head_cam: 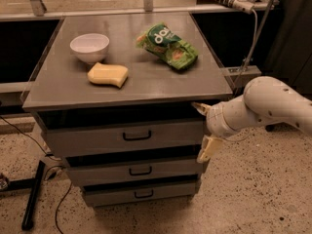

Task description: Open top drawer

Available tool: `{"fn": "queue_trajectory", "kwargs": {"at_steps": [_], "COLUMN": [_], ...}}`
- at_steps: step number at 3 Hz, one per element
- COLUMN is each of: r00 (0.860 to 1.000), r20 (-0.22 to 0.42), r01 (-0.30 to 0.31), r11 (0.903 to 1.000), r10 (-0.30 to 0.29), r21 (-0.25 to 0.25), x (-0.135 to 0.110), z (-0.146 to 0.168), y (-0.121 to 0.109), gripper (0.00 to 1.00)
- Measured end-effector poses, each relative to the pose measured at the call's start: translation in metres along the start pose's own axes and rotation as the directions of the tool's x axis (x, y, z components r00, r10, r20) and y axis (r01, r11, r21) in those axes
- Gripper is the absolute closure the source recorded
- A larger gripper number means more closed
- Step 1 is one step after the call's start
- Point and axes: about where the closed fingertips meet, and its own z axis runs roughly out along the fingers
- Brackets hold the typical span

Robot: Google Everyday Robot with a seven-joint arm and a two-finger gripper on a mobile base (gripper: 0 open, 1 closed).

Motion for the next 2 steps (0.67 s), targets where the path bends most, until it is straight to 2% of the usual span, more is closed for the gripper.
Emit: {"fn": "queue_trajectory", "kwargs": {"at_steps": [1, 2], "r00": [0.999, 0.999], "r20": [0.014, 0.015], "r01": [0.035, 0.049], "r11": [0.9993, 0.9986], "r10": [-0.035, -0.049], "r21": [-0.009, -0.019], "x": [-0.004, 0.008], "z": [0.021, 0.054], "y": [-0.005, -0.011], "gripper": [0.00, 0.00]}}
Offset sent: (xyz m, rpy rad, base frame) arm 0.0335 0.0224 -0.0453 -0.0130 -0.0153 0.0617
